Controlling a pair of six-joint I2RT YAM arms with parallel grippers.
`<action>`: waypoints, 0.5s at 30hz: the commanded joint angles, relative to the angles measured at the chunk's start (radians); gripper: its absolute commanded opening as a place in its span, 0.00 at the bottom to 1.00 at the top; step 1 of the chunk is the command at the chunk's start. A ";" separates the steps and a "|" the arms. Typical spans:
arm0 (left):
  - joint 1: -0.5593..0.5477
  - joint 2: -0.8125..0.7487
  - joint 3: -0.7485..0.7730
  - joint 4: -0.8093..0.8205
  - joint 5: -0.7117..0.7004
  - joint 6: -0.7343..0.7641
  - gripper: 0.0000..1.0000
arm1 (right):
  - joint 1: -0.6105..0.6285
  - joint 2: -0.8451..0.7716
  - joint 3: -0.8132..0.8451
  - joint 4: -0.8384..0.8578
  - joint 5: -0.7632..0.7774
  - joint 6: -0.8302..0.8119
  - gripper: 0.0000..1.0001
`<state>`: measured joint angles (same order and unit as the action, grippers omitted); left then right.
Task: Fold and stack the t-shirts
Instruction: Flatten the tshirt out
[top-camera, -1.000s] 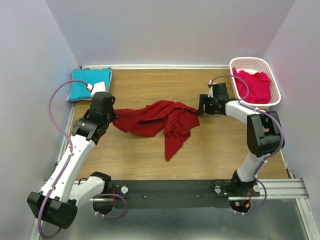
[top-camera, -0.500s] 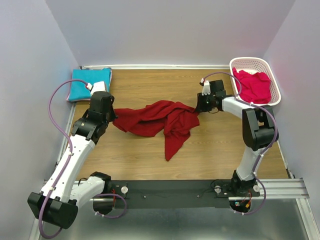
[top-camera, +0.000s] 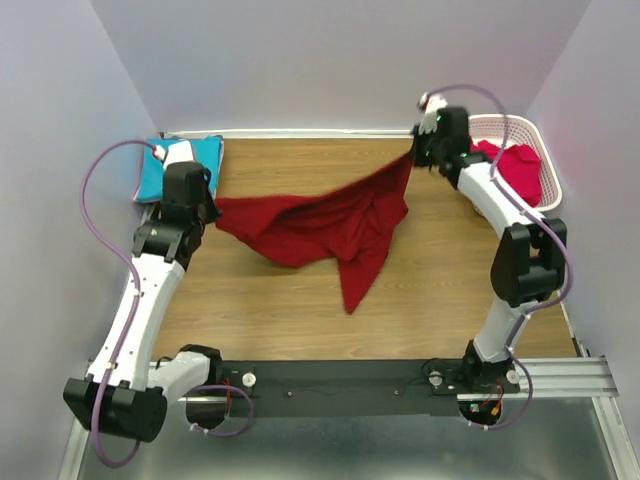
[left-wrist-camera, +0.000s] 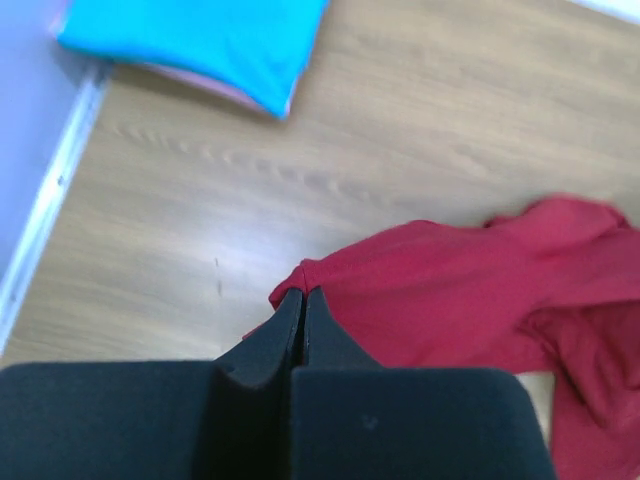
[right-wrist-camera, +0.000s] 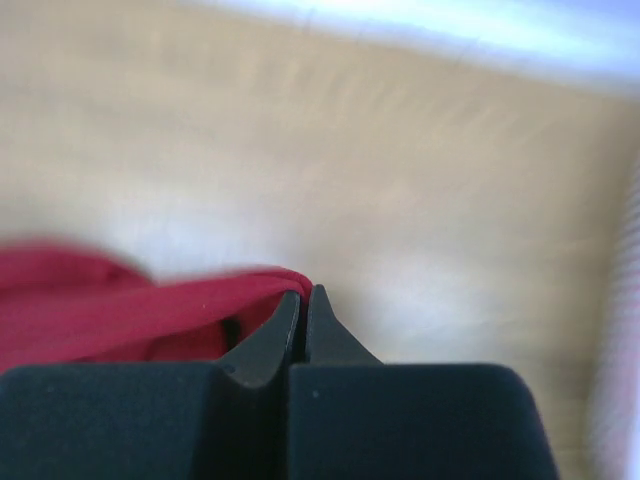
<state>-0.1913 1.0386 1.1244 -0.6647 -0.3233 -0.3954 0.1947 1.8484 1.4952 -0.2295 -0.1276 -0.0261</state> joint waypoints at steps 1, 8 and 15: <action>0.041 0.075 0.251 0.065 -0.039 0.040 0.00 | -0.024 -0.126 0.200 0.036 0.223 -0.051 0.01; 0.075 0.218 0.724 0.091 -0.077 0.056 0.00 | -0.024 -0.216 0.443 0.036 0.238 -0.089 0.01; 0.075 0.239 0.960 0.132 -0.053 0.090 0.00 | -0.024 -0.379 0.441 0.036 0.243 -0.124 0.01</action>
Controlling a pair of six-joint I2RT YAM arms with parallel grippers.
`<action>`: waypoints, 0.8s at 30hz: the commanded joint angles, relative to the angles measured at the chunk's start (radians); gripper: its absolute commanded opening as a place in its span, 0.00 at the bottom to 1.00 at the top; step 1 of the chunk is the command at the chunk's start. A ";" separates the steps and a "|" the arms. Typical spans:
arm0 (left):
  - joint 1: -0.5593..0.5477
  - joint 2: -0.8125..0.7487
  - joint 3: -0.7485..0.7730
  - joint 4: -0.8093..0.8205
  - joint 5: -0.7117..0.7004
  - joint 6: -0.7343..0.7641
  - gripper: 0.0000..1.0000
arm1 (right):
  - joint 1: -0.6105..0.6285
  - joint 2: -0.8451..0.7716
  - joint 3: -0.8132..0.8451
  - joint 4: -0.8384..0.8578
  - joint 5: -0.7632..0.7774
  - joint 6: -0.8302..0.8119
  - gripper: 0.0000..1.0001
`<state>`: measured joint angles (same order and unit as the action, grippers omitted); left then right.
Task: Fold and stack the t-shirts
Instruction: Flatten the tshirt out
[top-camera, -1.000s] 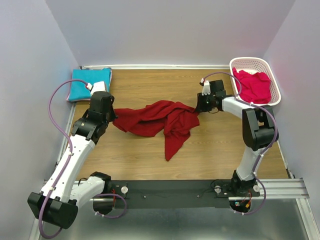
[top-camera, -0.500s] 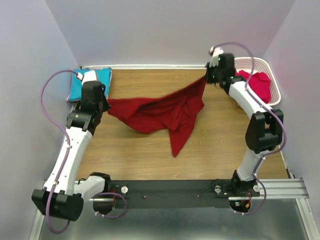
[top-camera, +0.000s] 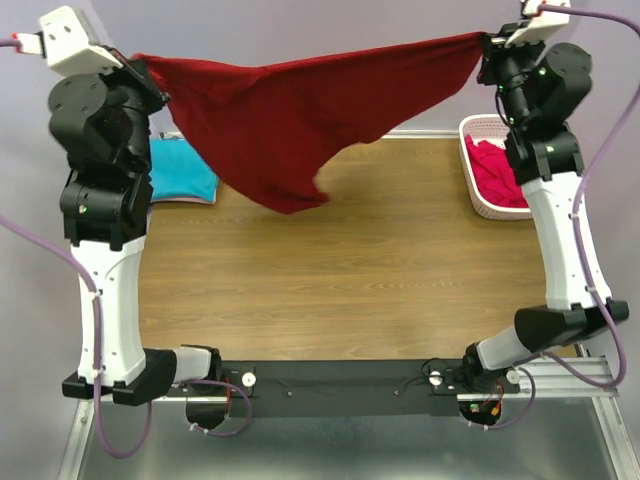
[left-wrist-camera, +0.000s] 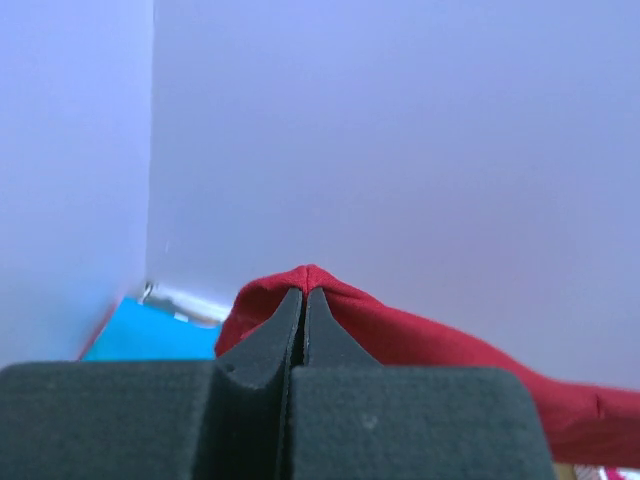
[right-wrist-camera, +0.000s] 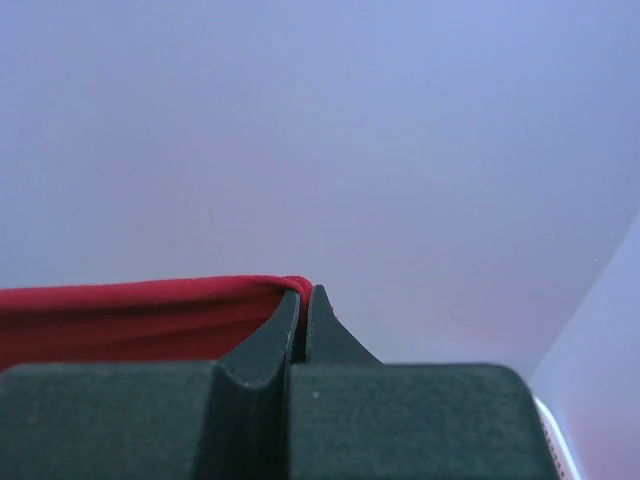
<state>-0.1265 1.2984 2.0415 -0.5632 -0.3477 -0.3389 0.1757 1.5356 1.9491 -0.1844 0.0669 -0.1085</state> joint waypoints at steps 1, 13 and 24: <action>0.011 -0.066 0.014 0.042 -0.030 0.034 0.00 | -0.007 -0.098 -0.048 -0.009 0.042 -0.045 0.01; 0.010 -0.478 -0.106 0.079 -0.071 0.107 0.00 | -0.005 -0.587 -0.335 -0.049 -0.027 -0.054 0.01; 0.010 -0.403 -0.161 0.118 0.041 0.139 0.00 | -0.005 -0.595 -0.378 -0.109 0.044 -0.074 0.01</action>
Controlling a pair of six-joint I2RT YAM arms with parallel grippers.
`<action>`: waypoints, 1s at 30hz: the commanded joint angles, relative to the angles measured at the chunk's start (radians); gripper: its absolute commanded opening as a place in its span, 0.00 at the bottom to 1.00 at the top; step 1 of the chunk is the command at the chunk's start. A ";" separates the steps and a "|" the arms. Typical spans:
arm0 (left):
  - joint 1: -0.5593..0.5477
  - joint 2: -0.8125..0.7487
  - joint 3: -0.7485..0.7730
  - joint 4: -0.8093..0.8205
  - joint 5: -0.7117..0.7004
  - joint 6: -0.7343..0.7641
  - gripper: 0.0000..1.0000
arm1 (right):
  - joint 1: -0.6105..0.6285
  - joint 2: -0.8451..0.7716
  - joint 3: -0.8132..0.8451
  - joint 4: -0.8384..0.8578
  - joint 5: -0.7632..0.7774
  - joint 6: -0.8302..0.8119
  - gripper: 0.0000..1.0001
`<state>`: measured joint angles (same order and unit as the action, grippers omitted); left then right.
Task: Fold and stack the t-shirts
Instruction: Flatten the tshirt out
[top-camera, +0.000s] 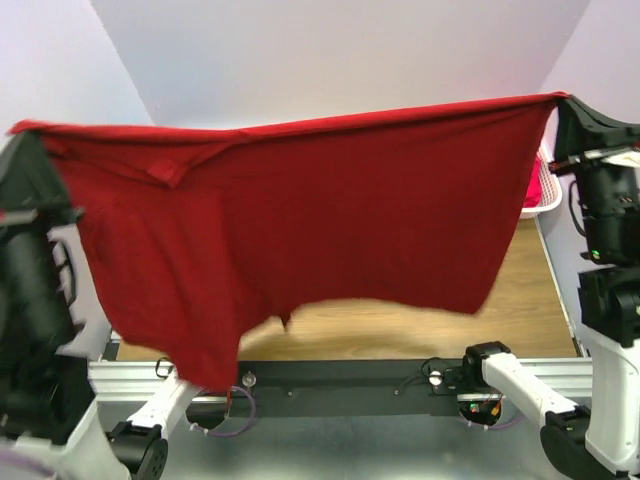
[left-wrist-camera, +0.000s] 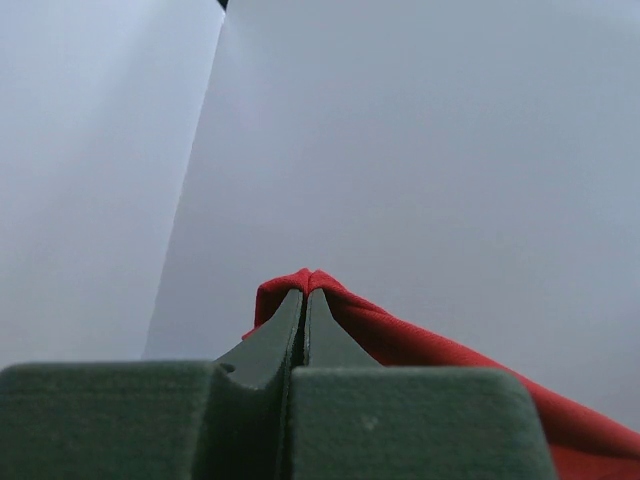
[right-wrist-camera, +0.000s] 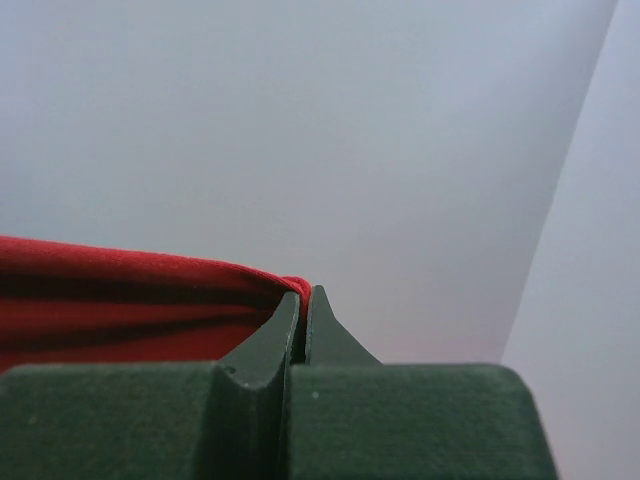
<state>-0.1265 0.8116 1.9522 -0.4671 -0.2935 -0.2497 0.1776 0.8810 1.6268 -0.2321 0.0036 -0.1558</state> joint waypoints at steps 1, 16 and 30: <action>0.010 0.110 -0.128 0.031 -0.010 0.056 0.00 | -0.007 0.071 -0.095 -0.061 0.104 -0.018 0.01; 0.010 0.817 -0.597 0.347 0.094 -0.028 0.00 | -0.021 0.643 -0.512 0.282 0.363 -0.034 0.01; 0.013 1.245 -0.331 0.315 0.154 -0.040 0.00 | -0.115 1.121 -0.322 0.468 0.309 -0.090 0.01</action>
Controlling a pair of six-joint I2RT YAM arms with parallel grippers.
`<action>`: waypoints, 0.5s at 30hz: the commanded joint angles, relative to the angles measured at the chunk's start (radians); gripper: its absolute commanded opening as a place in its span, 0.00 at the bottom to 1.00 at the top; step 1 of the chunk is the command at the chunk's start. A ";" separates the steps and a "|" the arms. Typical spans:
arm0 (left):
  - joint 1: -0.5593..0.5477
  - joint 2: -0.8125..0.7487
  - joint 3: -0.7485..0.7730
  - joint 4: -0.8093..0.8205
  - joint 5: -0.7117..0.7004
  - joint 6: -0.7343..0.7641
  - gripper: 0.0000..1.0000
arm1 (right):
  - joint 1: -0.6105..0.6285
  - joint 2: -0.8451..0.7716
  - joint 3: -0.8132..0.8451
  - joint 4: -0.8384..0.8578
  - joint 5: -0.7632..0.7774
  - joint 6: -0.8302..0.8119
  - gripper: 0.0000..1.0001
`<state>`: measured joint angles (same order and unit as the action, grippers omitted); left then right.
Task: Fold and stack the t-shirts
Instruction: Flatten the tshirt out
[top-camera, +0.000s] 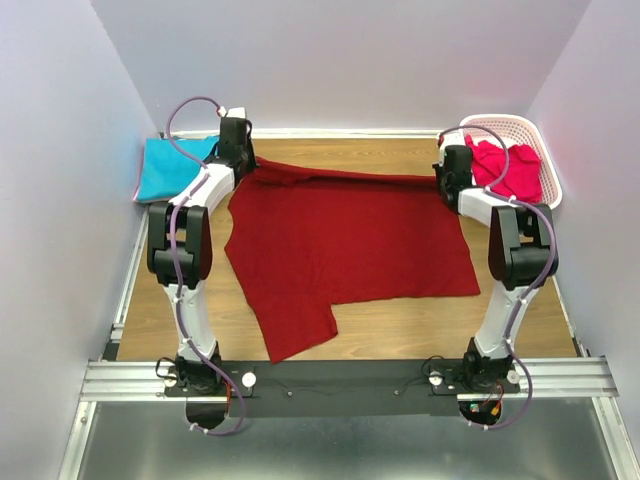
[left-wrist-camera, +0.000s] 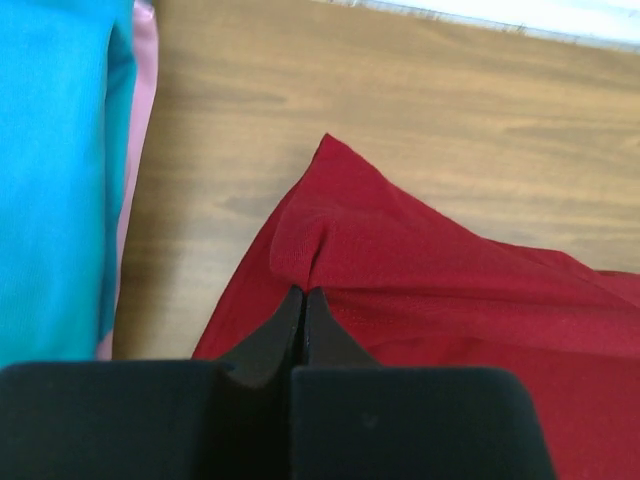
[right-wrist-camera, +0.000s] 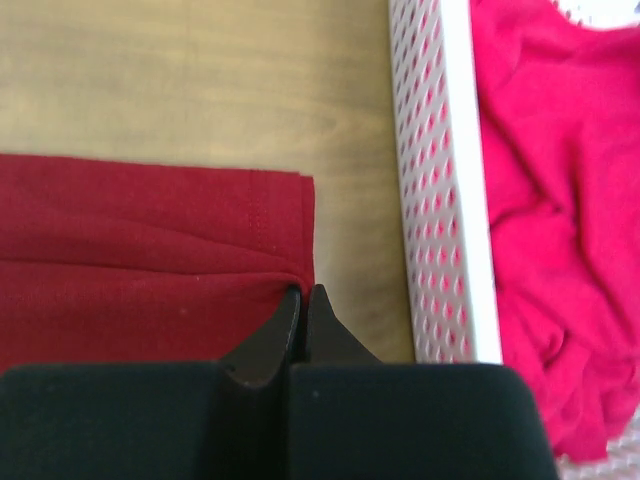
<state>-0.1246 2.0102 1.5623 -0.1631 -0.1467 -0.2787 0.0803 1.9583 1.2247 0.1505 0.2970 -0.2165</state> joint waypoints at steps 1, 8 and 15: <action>0.011 0.064 0.068 0.007 0.012 -0.016 0.00 | -0.020 0.062 0.091 0.086 0.014 -0.029 0.01; 0.014 0.027 0.082 -0.035 0.042 -0.080 0.00 | -0.024 0.074 0.145 0.086 0.031 -0.053 0.01; 0.014 -0.079 0.025 -0.122 0.067 -0.250 0.00 | -0.025 0.059 0.151 0.086 0.051 -0.044 0.01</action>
<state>-0.1230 2.0327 1.6165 -0.2264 -0.1066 -0.4065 0.0681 2.0174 1.3476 0.2092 0.2981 -0.2558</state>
